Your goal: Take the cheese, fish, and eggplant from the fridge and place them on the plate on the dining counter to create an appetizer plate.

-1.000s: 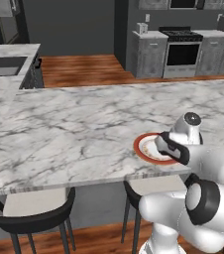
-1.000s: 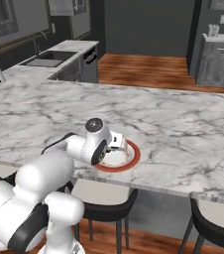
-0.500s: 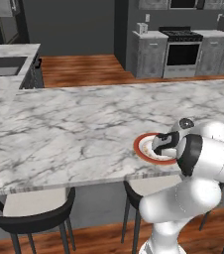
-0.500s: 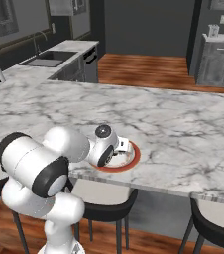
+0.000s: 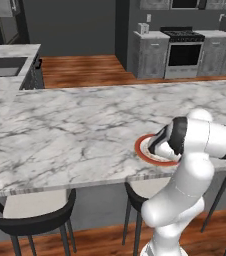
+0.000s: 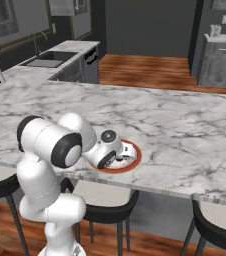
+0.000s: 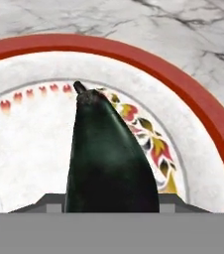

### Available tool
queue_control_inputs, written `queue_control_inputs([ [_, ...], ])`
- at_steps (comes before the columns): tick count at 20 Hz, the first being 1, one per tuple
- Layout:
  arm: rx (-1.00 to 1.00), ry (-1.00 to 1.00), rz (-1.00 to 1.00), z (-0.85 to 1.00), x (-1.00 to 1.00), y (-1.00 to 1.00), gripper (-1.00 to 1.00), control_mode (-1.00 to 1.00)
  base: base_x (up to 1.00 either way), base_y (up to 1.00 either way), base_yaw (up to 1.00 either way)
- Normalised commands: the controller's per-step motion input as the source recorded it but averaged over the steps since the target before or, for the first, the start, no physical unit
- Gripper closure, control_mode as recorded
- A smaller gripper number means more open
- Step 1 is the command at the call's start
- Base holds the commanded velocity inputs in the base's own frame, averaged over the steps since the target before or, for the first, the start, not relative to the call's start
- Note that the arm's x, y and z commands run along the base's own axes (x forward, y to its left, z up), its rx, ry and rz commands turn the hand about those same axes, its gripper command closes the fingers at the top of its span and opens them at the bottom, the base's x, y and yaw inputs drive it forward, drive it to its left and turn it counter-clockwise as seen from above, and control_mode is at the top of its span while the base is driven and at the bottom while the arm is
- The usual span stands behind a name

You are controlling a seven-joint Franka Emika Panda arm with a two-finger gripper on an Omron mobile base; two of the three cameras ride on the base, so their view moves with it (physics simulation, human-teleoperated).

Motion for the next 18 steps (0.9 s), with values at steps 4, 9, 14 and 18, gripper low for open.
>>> queue_control_inputs([
  [4,0.0,0.13,0.0,0.16,0.03,-0.02,-1.0,-1.0,0.0,0.0,0.0],
  [9,0.0,0.0,0.0,0.64,0.0,-0.02,-1.0,-1.0,0.0,0.0,0.0],
  [14,0.0,0.0,0.0,1.0,-0.42,0.0,-1.0,-1.0,0.0,0.0,0.0],
  [18,-0.01,0.0,0.0,1.0,-0.77,0.0,-1.0,-1.0,0.0,0.0,0.0],
])
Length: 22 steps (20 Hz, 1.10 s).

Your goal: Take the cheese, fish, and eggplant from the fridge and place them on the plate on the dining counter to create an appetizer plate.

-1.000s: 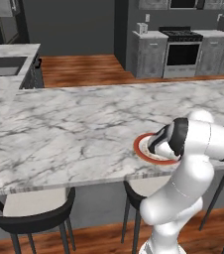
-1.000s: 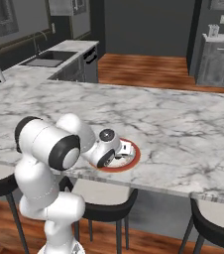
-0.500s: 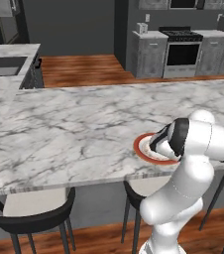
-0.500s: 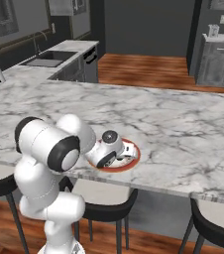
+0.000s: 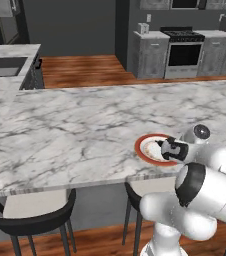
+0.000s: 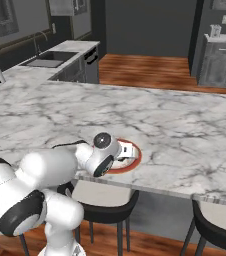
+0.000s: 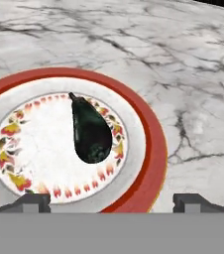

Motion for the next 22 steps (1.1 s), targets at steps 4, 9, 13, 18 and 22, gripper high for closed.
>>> queue_control_inputs([
  [4,-0.03,0.02,0.0,1.0,-0.47,0.07,-1.0,-1.0,0.0,0.0,0.0],
  [9,-0.01,-0.01,-0.09,1.0,-0.08,0.28,-1.0,-1.0,0.0,0.0,0.0],
  [13,0.2,-0.05,-0.18,1.0,-0.2,0.18,-1.0,-1.0,0.0,0.0,0.0],
  [18,0.41,-0.13,-0.1,0.73,-0.52,0.14,-1.0,-1.0,0.0,0.0,0.0],
  [22,0.39,-0.09,-0.03,0.42,-0.73,0.36,-1.0,-1.0,0.0,0.0,0.0],
])
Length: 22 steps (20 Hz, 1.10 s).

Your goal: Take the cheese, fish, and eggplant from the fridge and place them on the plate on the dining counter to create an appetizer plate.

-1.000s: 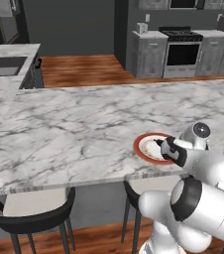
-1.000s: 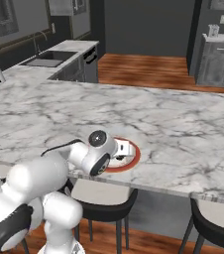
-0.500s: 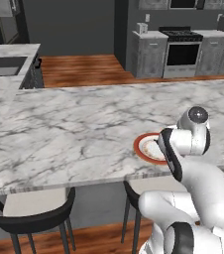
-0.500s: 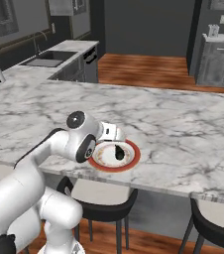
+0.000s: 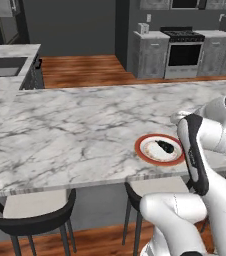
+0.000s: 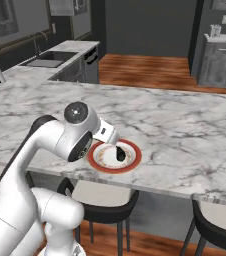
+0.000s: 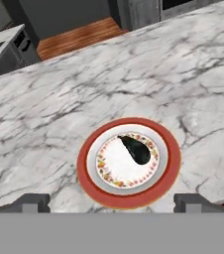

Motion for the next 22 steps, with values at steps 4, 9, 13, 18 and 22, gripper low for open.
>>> queue_control_inputs([
  [4,0.16,-0.08,-0.02,0.24,-0.88,0.4,-1.0,-1.0,0.0,0.0,0.0],
  [9,-0.06,-0.02,0.0,0.36,-1.0,0.04,-1.0,-1.0,0.0,0.0,0.0],
  [13,-0.22,0.0,0.0,0.44,-0.71,0.06,-1.0,-1.0,0.0,0.0,0.0],
  [18,-0.2,0.0,0.0,0.13,-0.28,0.14,-1.0,-1.0,0.0,0.0,0.0],
  [22,-0.1,0.0,0.0,0.0,-0.59,0.0,-1.0,1.0,-0.13,0.0,0.0],
])
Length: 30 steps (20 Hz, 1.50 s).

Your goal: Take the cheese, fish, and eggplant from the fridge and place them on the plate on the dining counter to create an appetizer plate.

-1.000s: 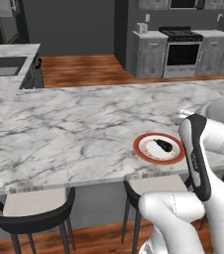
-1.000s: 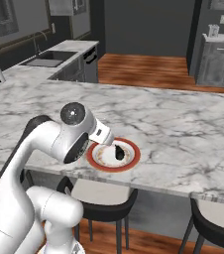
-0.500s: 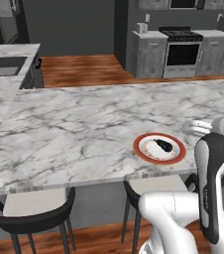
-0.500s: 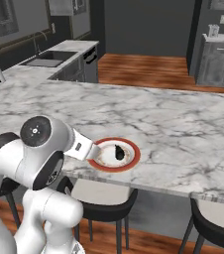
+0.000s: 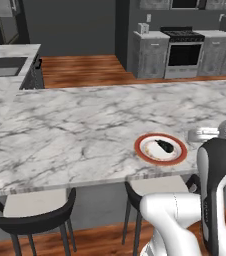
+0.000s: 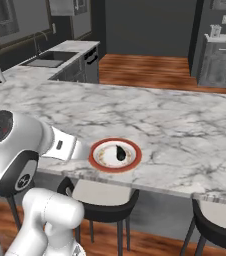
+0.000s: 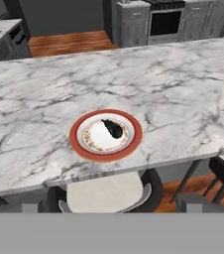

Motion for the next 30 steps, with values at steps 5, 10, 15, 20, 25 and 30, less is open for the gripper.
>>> queue_control_inputs([
  [5,0.0,0.0,0.0,0.0,0.0,0.0,-1.0,1.0,-0.17,-0.73,0.0],
  [10,0.0,0.0,0.0,0.0,0.0,0.0,-1.0,1.0,0.0,-1.0,-0.01],
  [15,0.0,0.0,0.0,0.0,0.0,0.0,-1.0,1.0,-0.02,-1.0,0.0],
  [20,0.0,0.0,0.0,0.0,0.0,0.0,-1.0,1.0,-0.49,-1.0,0.0],
  [25,0.0,0.0,0.0,0.0,0.0,0.0,-1.0,1.0,-0.55,-1.0,-0.06],
  [30,0.0,0.0,0.0,0.0,0.0,0.0,-1.0,1.0,-0.08,-1.0,-0.14],
])
